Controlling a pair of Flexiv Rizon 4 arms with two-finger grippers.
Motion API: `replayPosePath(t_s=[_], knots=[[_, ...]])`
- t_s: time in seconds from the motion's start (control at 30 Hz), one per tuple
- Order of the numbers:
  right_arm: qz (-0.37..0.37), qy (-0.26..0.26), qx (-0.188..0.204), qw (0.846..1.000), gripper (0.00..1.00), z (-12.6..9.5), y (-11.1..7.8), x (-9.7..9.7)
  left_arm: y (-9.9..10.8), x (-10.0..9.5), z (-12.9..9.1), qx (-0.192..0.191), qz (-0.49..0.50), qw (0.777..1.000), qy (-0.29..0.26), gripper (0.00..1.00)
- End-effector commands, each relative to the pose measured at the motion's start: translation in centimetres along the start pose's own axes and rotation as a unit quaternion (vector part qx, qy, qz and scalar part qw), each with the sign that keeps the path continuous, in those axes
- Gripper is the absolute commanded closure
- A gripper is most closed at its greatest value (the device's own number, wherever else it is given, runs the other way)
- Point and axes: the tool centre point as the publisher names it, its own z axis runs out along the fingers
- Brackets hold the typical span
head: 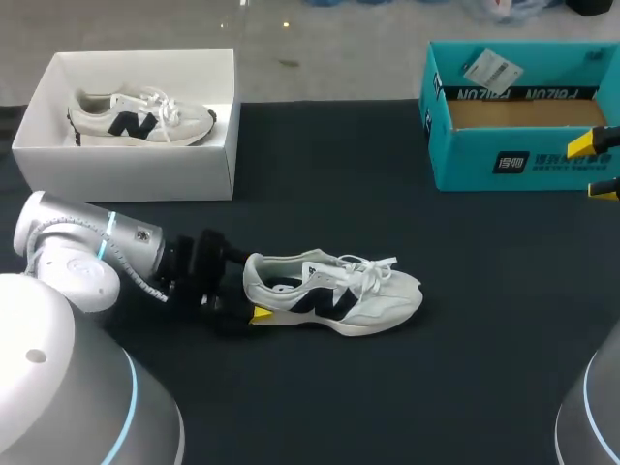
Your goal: Take the shoe out of the shoebox, open the shoe tongue, remove and reinsert the insole, then place the shoe into the shoebox
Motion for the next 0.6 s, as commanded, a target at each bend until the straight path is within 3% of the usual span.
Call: replayPosePath(t_s=[0.03,0.23,0.27,0.37,0.6], knots=[[0.001,-0.002,0.000,1.000,0.00,0.06,-0.05,0.03,0.34,0.41,0.86,-0.002,-0.003,1.000,0.000,0.00],[0.001,-0.002,0.000,1.000,0.00,0.06,-0.05,0.03,0.79,0.96,1.42,0.002,-0.015,1.000,-0.007,0.03],[0.001,-0.002,0.000,1.000,0.00,0.06,-0.05,0.03,0.80,0.97,1.45,0.002,-0.015,1.000,-0.008,0.33],[0.001,-0.002,0.000,1.000,0.00,0.06,-0.05,0.03,0.77,0.96,1.50,0.005,-0.015,1.000,-0.010,1.00],[0.001,-0.002,0.000,1.000,0.00,0.06,-0.05,0.03,0.05,0.97,0.81,0.008,-0.007,1.000,-0.025,1.00]])
